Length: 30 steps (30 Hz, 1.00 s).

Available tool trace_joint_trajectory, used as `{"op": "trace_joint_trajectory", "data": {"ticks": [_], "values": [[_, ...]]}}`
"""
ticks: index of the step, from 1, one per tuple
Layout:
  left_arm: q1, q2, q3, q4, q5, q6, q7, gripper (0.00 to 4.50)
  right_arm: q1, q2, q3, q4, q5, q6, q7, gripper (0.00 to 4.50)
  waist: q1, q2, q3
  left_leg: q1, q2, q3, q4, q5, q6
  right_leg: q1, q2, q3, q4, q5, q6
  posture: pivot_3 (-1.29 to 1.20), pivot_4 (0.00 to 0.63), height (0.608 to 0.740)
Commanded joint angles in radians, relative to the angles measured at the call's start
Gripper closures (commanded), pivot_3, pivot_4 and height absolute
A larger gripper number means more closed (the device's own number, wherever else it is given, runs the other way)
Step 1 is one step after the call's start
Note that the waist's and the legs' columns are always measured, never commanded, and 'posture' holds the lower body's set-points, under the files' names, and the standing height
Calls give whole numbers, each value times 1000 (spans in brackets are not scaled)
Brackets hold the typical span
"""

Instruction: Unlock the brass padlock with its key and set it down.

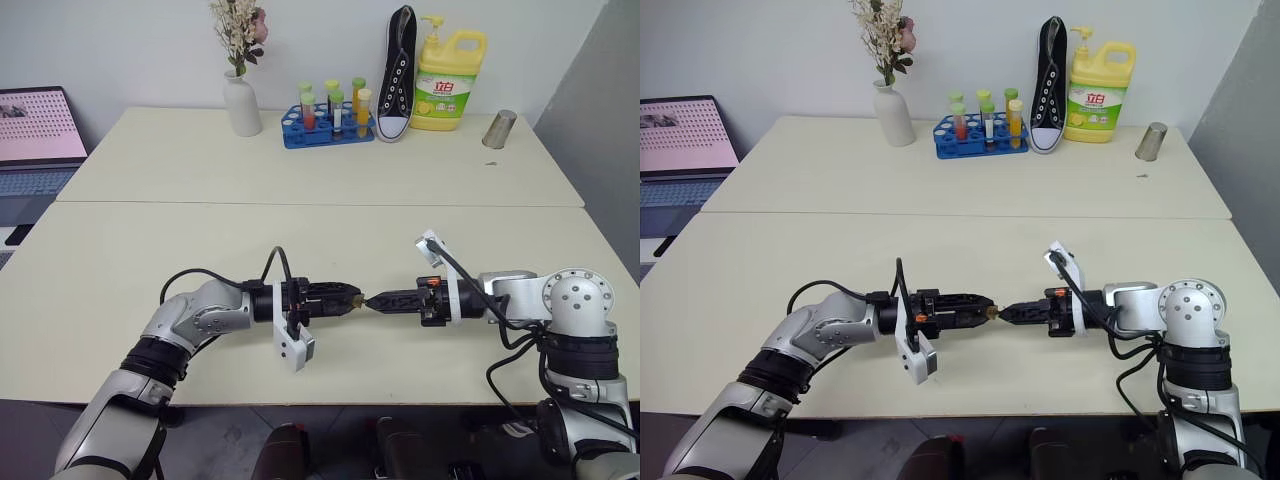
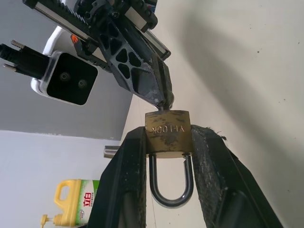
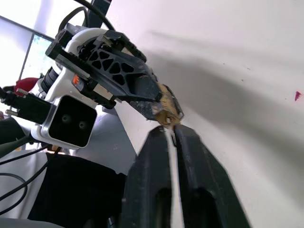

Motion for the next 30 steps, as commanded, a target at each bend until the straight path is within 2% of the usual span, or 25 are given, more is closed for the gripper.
{"op": "trace_joint_trajectory", "data": {"ticks": [1,2,6,8,9,13,16,19,30], "values": [[-9,-3,-3,-22,-19,16,13,3533,-8,-6,-14,-50,29,-49,71,2775,0,0,0,0,0,0,0,0,0,0,0,0,0,0,0,0,150,740],[-8,-2,-3,-22,-24,19,13,3533,-10,-26,-6,-57,5,-80,99,2438,0,0,0,0,0,0,0,0,0,0,0,0,0,0,0,0,150,740],[-11,2,-5,-22,-37,30,14,3533,43,-207,157,-167,-206,-301,302,893,2,0,0,0,-1,0,0,0,0,0,0,-1,-1,-2,4,0,150,740],[-14,2,-7,-21,-40,35,14,3533,66,-242,198,-187,-279,-401,355,165,2,0,0,-1,-1,0,0,0,0,0,0,-1,-1,-3,4,0,150,740],[-15,3,-7,-20,-41,36,14,3533,73,-244,208,-191,-307,-438,366,0,1,0,0,0,0,0,0,0,0,0,0,-1,-1,-3,4,0,150,740],[-18,1,-10,-22,-51,44,14,3533,85,-177,200,-179,-365,-533,337,0,-3,0,0,0,0,1,0,0,0,-1,1,-1,0,-2,4,0,150,740],[-18,1,-13,-23,-61,49,13,3533,91,-127,186,-179,-361,-532,309,0,-1,0,0,0,1,0,0,0,0,-1,1,0,0,-2,4,0,150,740],[-19,2,-13,-22,-64,51,12,3533,103,-108,186,-187,-361,-526,302,0,2,0,0,0,0,1,0,0,0,-1,0,-1,0,0,0,0,150,740],[-27,2,-17,-16,-77,52,5,3533,108,-66,223,-169,-405,-540,294,0,2,0,0,0,0,0,0,0,0,0,0,-1,0,0,0,0,150,740]]}}
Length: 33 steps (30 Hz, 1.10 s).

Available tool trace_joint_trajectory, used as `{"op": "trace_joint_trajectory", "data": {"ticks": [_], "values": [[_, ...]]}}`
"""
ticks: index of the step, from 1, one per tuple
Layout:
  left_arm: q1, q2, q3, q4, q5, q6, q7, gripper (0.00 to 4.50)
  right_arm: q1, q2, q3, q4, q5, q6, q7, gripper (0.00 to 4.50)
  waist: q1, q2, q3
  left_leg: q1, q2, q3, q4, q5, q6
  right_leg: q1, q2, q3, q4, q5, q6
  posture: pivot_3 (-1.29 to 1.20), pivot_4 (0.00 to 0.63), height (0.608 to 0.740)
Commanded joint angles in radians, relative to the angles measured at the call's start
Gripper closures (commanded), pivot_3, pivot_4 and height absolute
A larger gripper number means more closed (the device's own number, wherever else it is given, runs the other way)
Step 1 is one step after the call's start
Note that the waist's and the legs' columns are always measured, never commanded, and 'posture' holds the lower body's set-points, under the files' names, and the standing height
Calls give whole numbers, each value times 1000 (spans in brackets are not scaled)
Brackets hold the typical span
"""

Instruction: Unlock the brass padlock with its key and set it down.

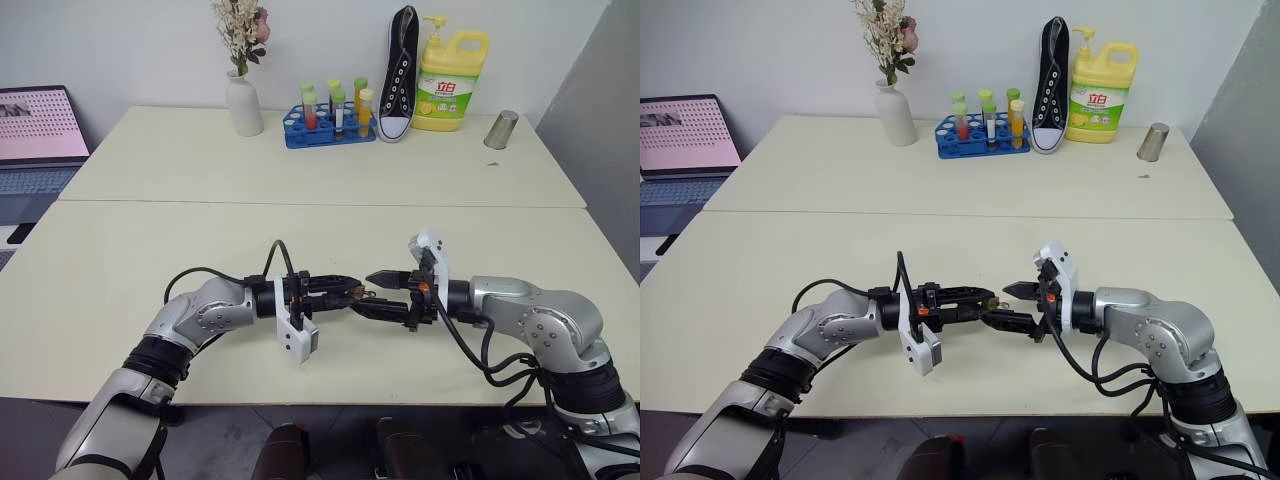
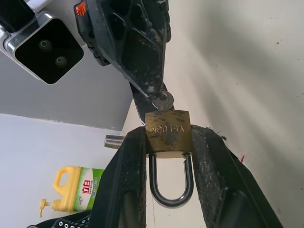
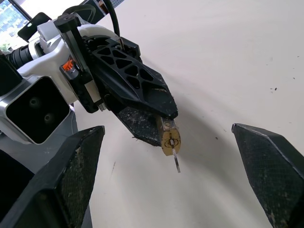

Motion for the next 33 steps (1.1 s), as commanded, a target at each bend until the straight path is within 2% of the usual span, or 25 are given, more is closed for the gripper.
{"op": "trace_joint_trajectory", "data": {"ticks": [1,2,5,10,15,16,22,30,31,33], "values": [[-20,1,3,-16,-30,1,6,3533,-17,15,-2,-10,-7,-17,6,0,0,0,0,0,0,0,0,0,0,0,0,0,0,0,0,0,150,740],[-20,0,3,-16,-30,1,5,3533,-19,18,-1,-9,-10,-16,8,0,0,0,0,0,0,0,0,0,0,0,0,0,0,0,0,0,150,740],[-17,0,4,-19,-30,3,4,3533,-21,24,-2,-7,-14,-14,13,547,0,0,0,0,0,0,0,0,0,0,0,0,0,0,0,0,150,740],[-13,1,5,-21,-31,5,3,3533,-22,26,-2,-7,-20,-11,22,2301,0,0,0,0,0,0,0,0,0,0,0,0,0,0,0,0,150,740],[-11,0,6,-21,-32,8,5,3533,-21,25,4,-13,-26,-12,36,4248,0,0,0,0,0,0,0,0,0,0,0,0,0,0,0,0,150,740],[-11,0,6,-19,-31,8,6,3533,-22,27,4,-12,-25,-10,37,4368,0,0,0,0,0,0,0,0,0,0,0,0,0,0,0,0,150,740],[-11,-2,2,-10,-38,10,4,3533,-24,22,11,-12,-31,-11,56,4358,0,0,0,0,0,0,0,0,0,0,0,0,0,0,0,0,150,740],[4,-1,-29,-24,-167,25,-63,3533,-29,23,15,-10,-47,-30,94,4358,0,0,0,0,0,0,0,0,0,0,0,0,0,0,0,0,150,740],[5,1,-30,-25,-180,25,-70,2826,-29,22,15,-10,-48,-32,96,4358,0,0,0,0,0,0,0,0,0,0,0,0,0,0,0,0,150,740],[7,4,-30,-30,-200,26,-82,2270,-30,21,15,-9,-51,-34,100,4358,0,0,0,0,0,0,0,0,0,0,0,0,0,0,0,0,150,740]]}}
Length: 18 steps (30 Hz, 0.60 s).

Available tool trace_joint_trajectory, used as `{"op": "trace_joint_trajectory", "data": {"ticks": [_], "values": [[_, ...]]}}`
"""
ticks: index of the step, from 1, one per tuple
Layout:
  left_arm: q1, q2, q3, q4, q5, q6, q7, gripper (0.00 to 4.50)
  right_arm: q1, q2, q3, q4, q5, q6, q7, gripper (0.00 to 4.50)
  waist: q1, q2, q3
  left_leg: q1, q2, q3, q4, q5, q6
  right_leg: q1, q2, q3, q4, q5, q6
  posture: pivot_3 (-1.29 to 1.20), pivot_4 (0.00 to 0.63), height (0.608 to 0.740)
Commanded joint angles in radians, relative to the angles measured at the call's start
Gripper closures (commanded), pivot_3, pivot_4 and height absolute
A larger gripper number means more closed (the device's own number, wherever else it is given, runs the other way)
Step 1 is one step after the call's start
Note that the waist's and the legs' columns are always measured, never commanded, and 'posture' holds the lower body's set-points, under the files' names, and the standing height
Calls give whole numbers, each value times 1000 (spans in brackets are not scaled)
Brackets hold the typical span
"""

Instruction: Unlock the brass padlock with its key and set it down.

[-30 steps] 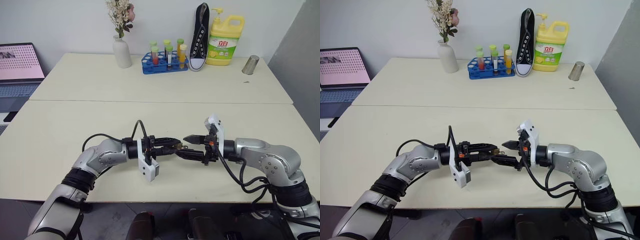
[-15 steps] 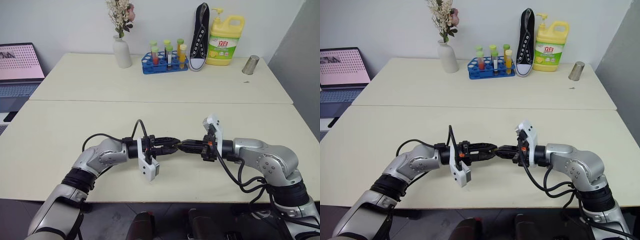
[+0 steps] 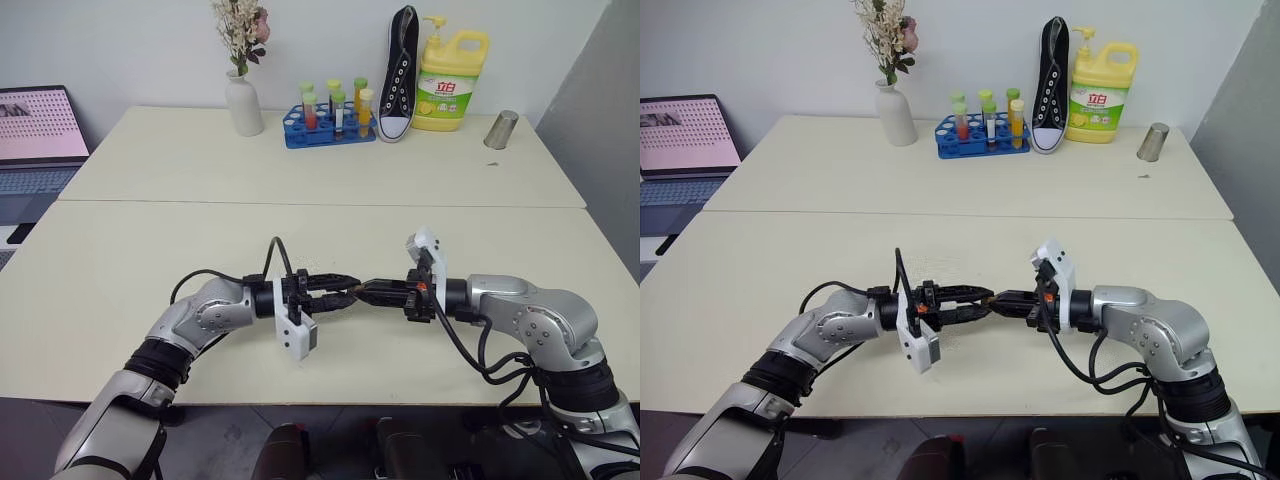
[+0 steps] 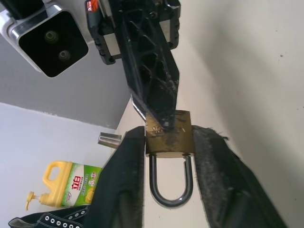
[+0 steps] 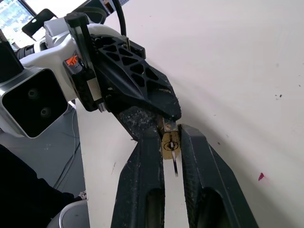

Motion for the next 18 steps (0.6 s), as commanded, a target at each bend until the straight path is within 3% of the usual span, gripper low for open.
{"op": "trace_joint_trajectory", "data": {"ticks": [1,7,11,14,18], "values": [[-1,2,2,-35,-56,-7,-9,1960,-18,-2,2,-16,3,-22,22,4358,0,0,0,0,0,0,0,0,0,0,0,0,0,0,0,0,150,740],[10,12,20,-45,-64,-22,-7,110,-14,-10,-6,-9,-13,-35,27,4358,0,0,0,0,0,0,0,0,0,0,0,0,0,0,0,0,150,740],[49,42,-4,-102,-215,27,-70,76,-6,-24,-30,2,-27,-50,25,4358,0,0,0,0,0,0,0,0,0,0,0,0,0,0,0,0,150,740],[81,60,16,-186,-393,170,-131,76,4,-66,-66,25,-61,-91,31,4358,-1,0,0,0,0,0,0,0,0,0,0,0,0,0,0,0,150,740],[74,38,63,-233,-491,309,-157,1032,23,-104,-66,21,-94,-142,51,4358,1,0,0,0,0,0,0,0,0,0,0,0,0,0,0,0,150,740]]}}
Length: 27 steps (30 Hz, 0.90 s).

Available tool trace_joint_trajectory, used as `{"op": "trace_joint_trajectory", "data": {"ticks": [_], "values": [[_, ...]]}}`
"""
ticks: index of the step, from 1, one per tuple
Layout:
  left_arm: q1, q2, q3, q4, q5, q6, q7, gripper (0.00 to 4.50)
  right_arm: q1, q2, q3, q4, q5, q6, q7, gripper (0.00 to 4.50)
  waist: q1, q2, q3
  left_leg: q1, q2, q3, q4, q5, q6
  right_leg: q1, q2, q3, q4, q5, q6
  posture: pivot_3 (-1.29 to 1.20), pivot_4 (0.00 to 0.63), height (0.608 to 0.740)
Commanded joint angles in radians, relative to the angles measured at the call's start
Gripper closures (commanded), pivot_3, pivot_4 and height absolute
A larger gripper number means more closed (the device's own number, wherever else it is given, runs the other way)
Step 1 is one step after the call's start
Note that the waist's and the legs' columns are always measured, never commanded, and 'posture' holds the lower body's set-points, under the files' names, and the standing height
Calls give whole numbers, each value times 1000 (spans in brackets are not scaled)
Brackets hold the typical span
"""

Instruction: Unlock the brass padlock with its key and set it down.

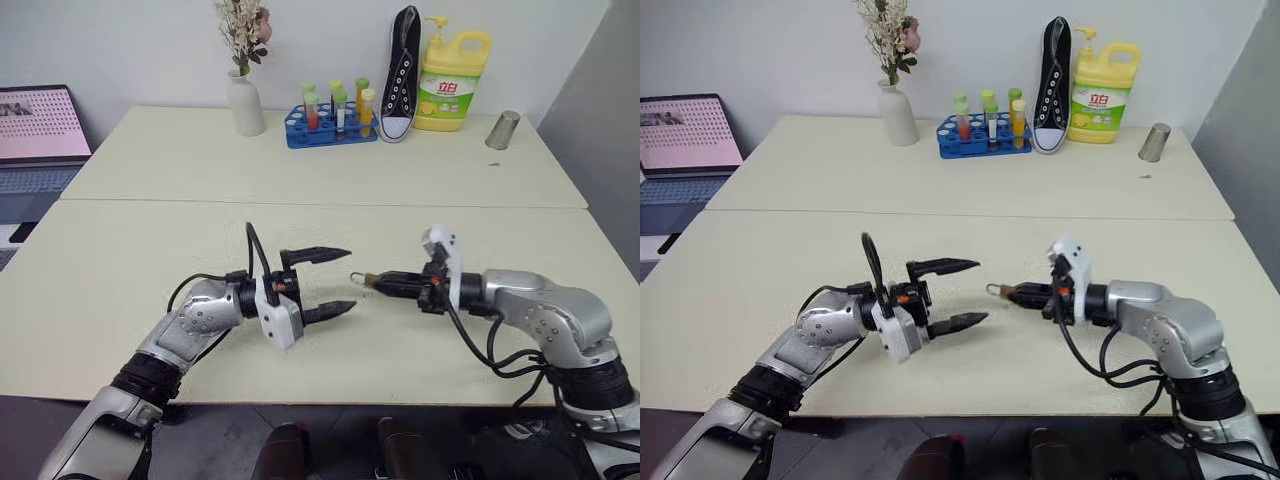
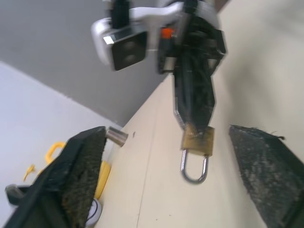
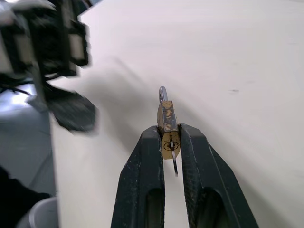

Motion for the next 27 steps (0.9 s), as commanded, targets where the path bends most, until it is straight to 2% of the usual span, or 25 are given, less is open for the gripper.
{"op": "trace_joint_trajectory", "data": {"ticks": [1,8,10,11,20,27], "values": [[-18,-16,51,-51,-101,120,-35,1322,13,-20,-17,-34,-16,-55,31,4358,-2,0,0,0,0,0,0,0,0,0,0,0,0,0,0,0,150,740],[-47,-83,73,-33,-302,590,-197,3619,25,-31,-20,-108,3,-94,77,4358,-3,0,0,0,1,0,0,0,0,0,5,0,0,-2,4,0,150,740],[-53,-107,83,-27,-317,663,-224,4341,27,-27,-22,-120,6,-96,80,4358,-3,0,0,0,0,0,0,0,0,0,5,-1,0,-3,4,0,150,740],[-56,-120,86,-24,-320,689,-237,4493,26,-26,-21,-124,6,-100,82,4358,-3,0,0,0,0,0,0,0,0,0,5,-1,0,-3,4,0,150,740],[-32,-191,119,-98,-348,875,-297,4500,36,-30,-14,-146,-4,-118,93,4358,-2,0,0,0,0,0,0,0,0,0,5,1,0,-2,4,0,150,740],[-2,-197,148,-166,-361,961,-325,4500,35,-31,-4,-136,-14,-126,94,4358,-3,0,0,0,0,0,0,0,0,0,5,1,0,-3,4,0,150,740]]}}
